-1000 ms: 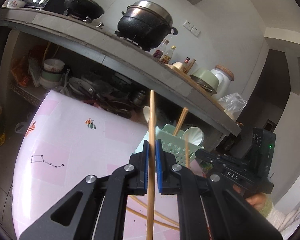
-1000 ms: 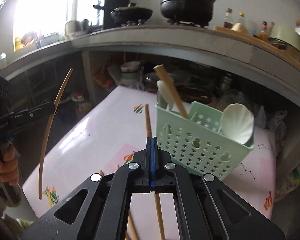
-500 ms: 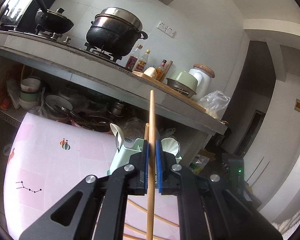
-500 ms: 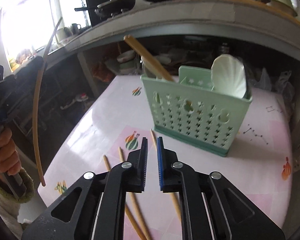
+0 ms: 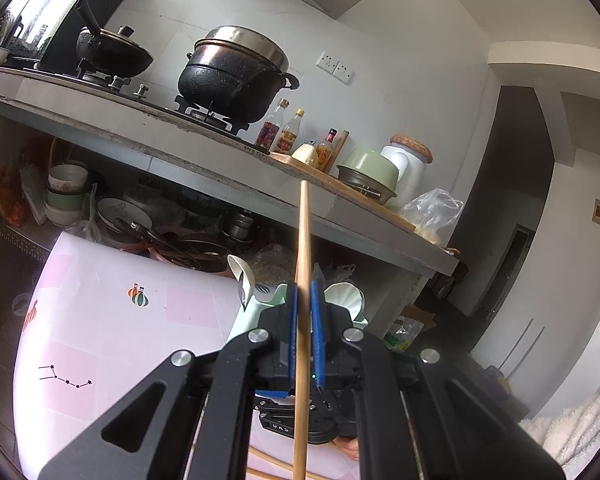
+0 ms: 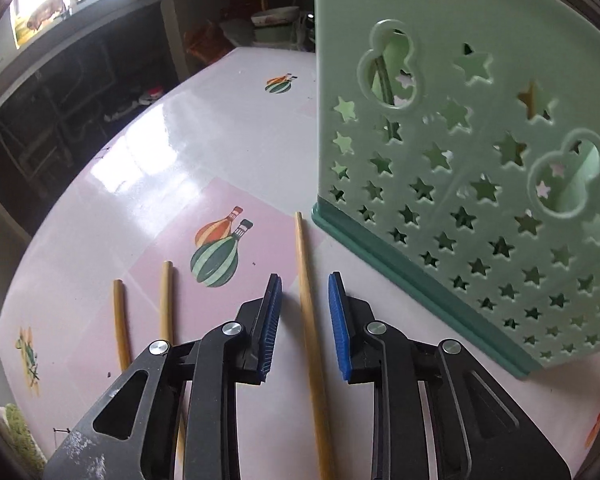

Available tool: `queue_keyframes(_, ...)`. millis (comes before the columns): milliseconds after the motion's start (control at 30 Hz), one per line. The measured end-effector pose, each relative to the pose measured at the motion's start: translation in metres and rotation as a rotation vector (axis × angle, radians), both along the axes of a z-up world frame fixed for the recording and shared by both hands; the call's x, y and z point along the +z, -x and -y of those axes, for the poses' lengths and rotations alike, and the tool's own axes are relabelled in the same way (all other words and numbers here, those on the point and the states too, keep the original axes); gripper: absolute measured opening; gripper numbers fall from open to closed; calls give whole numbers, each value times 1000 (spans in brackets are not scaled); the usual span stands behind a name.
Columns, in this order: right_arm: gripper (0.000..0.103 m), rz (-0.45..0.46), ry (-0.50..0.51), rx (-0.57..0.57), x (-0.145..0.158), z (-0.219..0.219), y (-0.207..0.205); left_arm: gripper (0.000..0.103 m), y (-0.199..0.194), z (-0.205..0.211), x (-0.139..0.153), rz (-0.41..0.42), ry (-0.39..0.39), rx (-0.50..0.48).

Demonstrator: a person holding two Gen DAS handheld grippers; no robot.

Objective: Organize utensils
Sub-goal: 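Insert the chopstick into the holder and open the left tool while the right tool holds its chopstick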

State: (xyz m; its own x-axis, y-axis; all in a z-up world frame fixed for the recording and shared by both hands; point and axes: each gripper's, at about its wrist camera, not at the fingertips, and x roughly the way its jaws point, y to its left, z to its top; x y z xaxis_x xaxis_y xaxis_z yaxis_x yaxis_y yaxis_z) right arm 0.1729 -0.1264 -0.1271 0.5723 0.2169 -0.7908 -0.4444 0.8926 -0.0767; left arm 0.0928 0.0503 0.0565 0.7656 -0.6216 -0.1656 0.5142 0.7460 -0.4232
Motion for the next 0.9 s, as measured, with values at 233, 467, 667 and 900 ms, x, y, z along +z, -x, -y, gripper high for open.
queue_keyframes(233,4,48,40,23,1,-11,7,6,5,2,9,42,5,-8)
queue_keyframes(467,4,169,-109,-62,47,20,45,6,12,13,33,124,2,-36)
queue_keyframes(667,4,303,-267,-176,95,65,96,6,2,38,65,229,34,-77)
queue_keyframes(900,4,403,-386,-265,123,105,122,6,-43,85,94,307,94,-53)
